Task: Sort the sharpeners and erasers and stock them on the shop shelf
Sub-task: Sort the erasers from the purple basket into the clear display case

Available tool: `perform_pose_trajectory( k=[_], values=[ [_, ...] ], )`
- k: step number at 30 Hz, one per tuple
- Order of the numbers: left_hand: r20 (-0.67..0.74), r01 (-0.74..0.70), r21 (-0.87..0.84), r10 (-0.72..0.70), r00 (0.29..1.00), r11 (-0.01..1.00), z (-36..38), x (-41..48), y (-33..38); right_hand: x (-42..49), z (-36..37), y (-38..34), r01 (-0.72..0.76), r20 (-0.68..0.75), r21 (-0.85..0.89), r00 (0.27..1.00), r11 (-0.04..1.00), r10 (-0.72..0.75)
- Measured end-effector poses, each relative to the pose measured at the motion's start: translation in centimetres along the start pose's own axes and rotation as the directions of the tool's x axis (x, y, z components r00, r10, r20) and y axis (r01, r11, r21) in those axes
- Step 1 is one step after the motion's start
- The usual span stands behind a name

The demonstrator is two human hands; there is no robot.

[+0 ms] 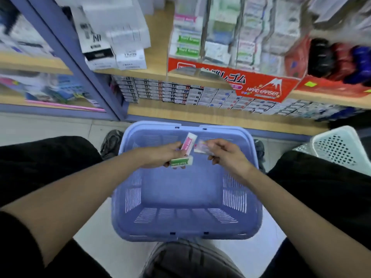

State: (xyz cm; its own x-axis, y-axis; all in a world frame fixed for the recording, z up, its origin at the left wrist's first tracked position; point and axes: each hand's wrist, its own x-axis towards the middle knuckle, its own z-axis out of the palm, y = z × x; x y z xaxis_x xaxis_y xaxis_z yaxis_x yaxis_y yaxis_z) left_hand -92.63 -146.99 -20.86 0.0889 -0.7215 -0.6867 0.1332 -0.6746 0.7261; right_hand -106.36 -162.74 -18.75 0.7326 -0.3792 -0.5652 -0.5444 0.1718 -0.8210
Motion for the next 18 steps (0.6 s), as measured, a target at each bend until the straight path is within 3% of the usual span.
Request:
perform_pose_trajectory(
  k=[5,8,11,18],
  values=[
    [0.006,-0.118,0.009,0.118,0.993,0.993,-1.3,-4.1,6.2,-3.6,-1.0,-7.6,0.093,0.092,0.079,0.991,0.993,-0.101],
    [0.004,-0.186,0.026,0.186,0.982,0.982,-1.7,-6.3,10.1,-5.0,-1.6,-11.9,0.115,0.125,0.222,0.981,0.968,-0.146],
    [-0.022,-0.232,0.171,0.239,0.971,0.958,-3.2,-7.5,12.9,-5.7,-2.0,-15.5,0.109,0.114,0.308,0.982,0.945,-0.15],
    [-0.142,-0.24,0.156,0.262,0.955,0.958,-8.0,-6.9,15.7,-1.8,-2.5,-20.5,0.228,-0.072,-0.075,0.97,0.971,-0.233]
  ],
)
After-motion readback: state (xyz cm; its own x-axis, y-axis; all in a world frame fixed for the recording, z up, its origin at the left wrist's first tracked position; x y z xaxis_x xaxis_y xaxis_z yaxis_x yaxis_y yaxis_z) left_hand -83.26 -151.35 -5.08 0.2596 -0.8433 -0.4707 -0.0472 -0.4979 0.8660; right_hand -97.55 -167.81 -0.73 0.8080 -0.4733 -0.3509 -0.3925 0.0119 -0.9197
